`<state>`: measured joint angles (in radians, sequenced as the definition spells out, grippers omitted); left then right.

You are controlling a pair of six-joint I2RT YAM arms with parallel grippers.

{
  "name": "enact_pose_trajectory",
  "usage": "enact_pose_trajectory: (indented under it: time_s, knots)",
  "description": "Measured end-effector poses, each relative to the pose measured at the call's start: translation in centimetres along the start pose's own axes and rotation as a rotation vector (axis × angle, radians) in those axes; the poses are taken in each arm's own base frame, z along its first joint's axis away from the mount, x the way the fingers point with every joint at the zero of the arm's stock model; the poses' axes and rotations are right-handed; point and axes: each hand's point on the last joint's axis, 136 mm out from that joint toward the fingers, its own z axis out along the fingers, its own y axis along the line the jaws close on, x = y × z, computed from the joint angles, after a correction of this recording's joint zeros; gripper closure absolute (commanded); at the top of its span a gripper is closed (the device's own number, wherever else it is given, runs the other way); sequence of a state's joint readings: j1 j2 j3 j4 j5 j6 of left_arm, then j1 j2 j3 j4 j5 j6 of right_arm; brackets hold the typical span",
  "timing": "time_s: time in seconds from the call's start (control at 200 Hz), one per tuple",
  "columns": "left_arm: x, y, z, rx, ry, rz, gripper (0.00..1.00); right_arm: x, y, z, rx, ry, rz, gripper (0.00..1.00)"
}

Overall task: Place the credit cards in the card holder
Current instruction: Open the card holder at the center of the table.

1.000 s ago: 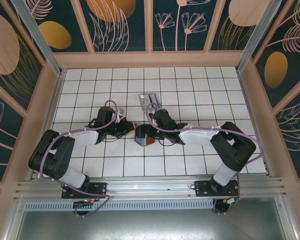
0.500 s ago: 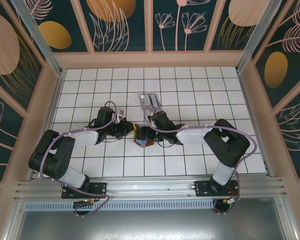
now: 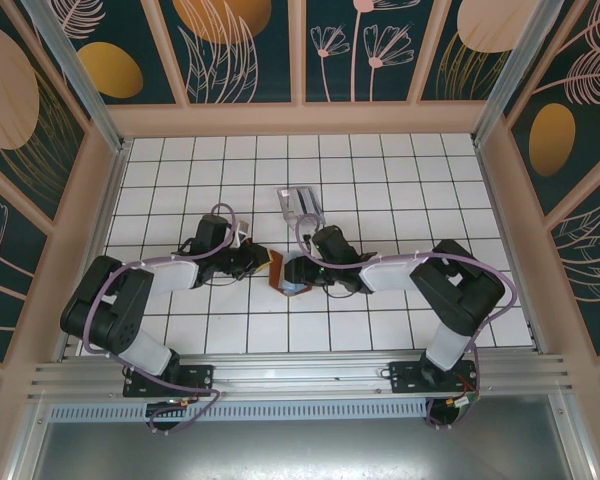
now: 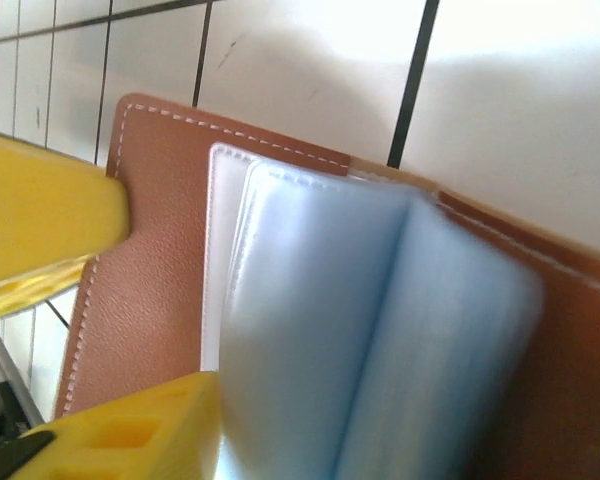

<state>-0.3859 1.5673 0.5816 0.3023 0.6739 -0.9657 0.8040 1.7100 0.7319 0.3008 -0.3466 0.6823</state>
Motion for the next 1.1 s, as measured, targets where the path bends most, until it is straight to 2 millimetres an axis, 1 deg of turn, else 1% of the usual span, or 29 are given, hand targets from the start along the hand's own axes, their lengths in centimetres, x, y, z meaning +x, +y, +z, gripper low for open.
enact_pose_trajectory:
  time_s: [0.09,0.16,0.21,0.365,0.521,0.691,0.866,0.921,0.996,1.031,1.101]
  knots:
    - [0.0,-0.1,0.2,0.012,0.008,0.014,0.73,-0.2,0.1,-0.1,-0.016,0.0,-0.008,0.61]
    - [0.1,-0.2,0.4,0.026,0.019,0.025,0.66,-0.2,0.3,-0.1,-0.027,0.003,-0.02,0.67]
    - [0.2,-0.2,0.5,0.032,0.028,0.025,0.63,-0.2,0.4,-0.1,-0.035,0.008,-0.019,0.7]
    - [0.3,-0.2,0.8,0.04,0.046,0.044,0.6,-0.1,0.8,-0.2,-0.062,0.022,-0.028,0.74]
    - [-0.1,-0.2,1.2,0.036,0.046,0.073,0.58,-0.2,1.9,-0.3,-0.117,0.025,-0.058,0.75]
    - [-0.1,0.2,1.6,0.03,0.057,0.076,0.58,0.1,2.5,-0.4,-0.152,0.04,-0.076,0.75]
    - [0.1,0.3,1.7,0.037,0.069,0.085,0.61,0.5,2.3,-0.1,-0.157,0.062,-0.084,0.75]
    - [0.1,0.5,1.8,0.035,0.072,0.085,0.67,0.7,2.1,0.0,-0.156,0.069,-0.083,0.76]
    - [0.1,0.9,2.1,0.029,0.076,0.08,0.8,0.8,1.9,0.2,-0.152,0.074,-0.079,0.75]
    - [0.1,1.1,2.2,0.023,0.077,0.079,0.85,0.8,1.8,0.2,-0.15,0.075,-0.078,0.73]
    - [0.0,1.7,2.3,0.003,0.072,0.083,0.91,0.8,1.8,0.2,-0.151,0.075,-0.077,0.68]
